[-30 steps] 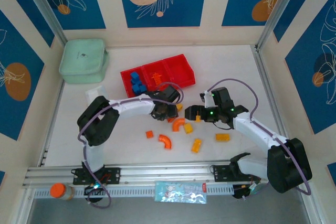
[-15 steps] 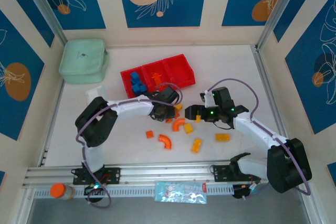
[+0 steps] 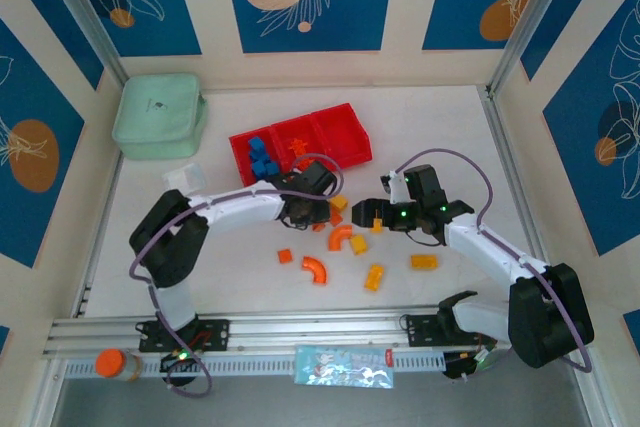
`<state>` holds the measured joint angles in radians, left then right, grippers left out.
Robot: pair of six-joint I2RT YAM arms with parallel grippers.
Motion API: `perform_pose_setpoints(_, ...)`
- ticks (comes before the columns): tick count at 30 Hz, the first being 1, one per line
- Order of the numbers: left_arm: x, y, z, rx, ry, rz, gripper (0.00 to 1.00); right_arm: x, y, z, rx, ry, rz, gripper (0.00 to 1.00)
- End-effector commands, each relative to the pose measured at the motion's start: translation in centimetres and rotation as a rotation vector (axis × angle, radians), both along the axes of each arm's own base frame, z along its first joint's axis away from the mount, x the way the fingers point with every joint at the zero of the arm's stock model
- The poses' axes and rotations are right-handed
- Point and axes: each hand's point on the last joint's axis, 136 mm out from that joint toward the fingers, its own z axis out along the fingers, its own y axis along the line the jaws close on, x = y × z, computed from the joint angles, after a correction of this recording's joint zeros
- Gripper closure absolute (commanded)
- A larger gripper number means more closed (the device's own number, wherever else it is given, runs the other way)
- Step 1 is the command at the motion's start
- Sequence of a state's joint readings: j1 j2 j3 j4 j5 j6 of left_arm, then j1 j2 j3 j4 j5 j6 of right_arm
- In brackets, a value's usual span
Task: Sort the legos into containers by color
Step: Pick up the lego from the center of the table, then place the lego in the container.
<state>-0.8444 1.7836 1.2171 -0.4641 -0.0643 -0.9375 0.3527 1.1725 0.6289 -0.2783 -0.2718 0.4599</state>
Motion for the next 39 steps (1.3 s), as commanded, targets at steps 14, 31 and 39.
perform_pose_setpoints(14,13.6,3.6,8.1,-0.047,-0.223,0.119,0.71,5.0,2.1,5.0,0.051,-0.116,0.029,0.01)
perform_pose_setpoints(31,23.9,2.0,4.7,-0.112,-0.209,0.158,0.57,6.7,1.8,5.7,0.039,-0.124,0.017,0.01)
perform_pose_setpoints(39,22.6,2.5,7.8,-0.133,-0.239,0.141,0.54,6.1,1.4,7.1,0.048,-0.159,0.009,0.01)
